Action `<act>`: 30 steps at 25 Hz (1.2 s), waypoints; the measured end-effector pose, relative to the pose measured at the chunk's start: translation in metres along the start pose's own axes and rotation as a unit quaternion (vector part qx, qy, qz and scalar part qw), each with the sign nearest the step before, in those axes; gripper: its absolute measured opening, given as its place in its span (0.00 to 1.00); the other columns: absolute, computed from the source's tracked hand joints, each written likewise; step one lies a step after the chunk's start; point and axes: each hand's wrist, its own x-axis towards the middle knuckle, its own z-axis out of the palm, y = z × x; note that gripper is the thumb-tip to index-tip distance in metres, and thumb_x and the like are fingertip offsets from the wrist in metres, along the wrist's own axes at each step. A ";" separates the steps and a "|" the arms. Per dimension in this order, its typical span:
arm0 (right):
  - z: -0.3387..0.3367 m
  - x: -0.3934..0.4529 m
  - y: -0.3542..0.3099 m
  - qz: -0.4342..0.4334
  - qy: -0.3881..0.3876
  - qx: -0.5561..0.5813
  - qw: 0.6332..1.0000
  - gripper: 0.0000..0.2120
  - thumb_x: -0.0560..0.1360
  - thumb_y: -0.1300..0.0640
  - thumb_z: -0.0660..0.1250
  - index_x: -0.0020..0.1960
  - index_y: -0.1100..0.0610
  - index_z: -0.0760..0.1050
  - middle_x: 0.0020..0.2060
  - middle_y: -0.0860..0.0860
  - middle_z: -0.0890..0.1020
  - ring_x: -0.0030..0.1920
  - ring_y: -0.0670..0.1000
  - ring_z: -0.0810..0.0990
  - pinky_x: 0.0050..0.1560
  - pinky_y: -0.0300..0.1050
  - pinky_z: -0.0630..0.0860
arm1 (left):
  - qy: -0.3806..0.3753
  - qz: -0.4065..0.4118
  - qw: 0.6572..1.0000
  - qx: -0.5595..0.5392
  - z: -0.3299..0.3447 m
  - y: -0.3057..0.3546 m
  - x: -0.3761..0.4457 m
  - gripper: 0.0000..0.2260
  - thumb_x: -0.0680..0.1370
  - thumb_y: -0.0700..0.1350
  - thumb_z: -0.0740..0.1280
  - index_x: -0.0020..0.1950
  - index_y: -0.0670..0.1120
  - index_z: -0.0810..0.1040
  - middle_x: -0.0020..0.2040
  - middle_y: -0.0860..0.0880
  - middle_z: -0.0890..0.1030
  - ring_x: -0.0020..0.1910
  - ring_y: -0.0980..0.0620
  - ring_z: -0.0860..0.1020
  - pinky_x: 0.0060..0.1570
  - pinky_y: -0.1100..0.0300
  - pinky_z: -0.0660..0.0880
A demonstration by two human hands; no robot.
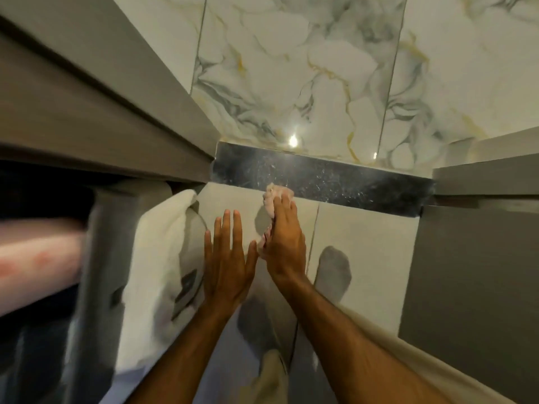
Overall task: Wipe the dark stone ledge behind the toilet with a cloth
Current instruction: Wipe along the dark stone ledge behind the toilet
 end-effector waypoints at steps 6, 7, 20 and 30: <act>0.083 0.127 0.098 -0.070 0.134 -0.100 0.983 0.36 0.87 0.65 0.69 0.89 0.61 0.55 0.89 0.57 0.58 0.90 0.56 0.56 0.86 0.52 0.66 | 0.099 0.041 0.994 0.026 0.140 -0.017 0.108 0.32 0.91 0.59 0.44 0.90 0.40 0.53 0.90 0.35 0.52 0.90 0.34 0.53 0.87 0.32 0.59; 0.090 0.140 0.108 -0.102 0.165 -0.130 0.972 0.33 0.87 0.61 0.69 0.88 0.62 0.59 0.88 0.59 0.62 0.89 0.58 0.61 0.86 0.55 0.68 | 0.115 0.051 0.991 0.047 0.154 -0.020 0.119 0.31 0.92 0.57 0.44 0.90 0.39 0.55 0.89 0.33 0.54 0.89 0.33 0.55 0.85 0.31 0.63; 0.120 0.211 0.116 -0.243 0.214 -0.317 0.892 0.34 0.92 0.47 0.36 0.85 0.64 0.65 0.85 0.63 0.68 0.85 0.61 0.68 0.87 0.61 0.66 | 0.266 0.076 0.960 -0.045 0.214 -0.036 0.148 0.28 0.92 0.51 0.47 0.91 0.42 0.56 0.91 0.38 0.57 0.90 0.37 0.57 0.89 0.35 0.53; 0.114 0.237 0.104 -0.179 0.204 -0.294 0.916 0.36 0.90 0.44 0.50 0.90 0.65 0.48 0.90 0.63 0.50 0.91 0.59 0.48 0.93 0.56 0.47 | 0.278 0.046 0.956 -0.077 0.219 -0.036 0.153 0.30 0.90 0.53 0.48 0.91 0.41 0.53 0.92 0.41 0.53 0.91 0.40 0.55 0.90 0.38 0.46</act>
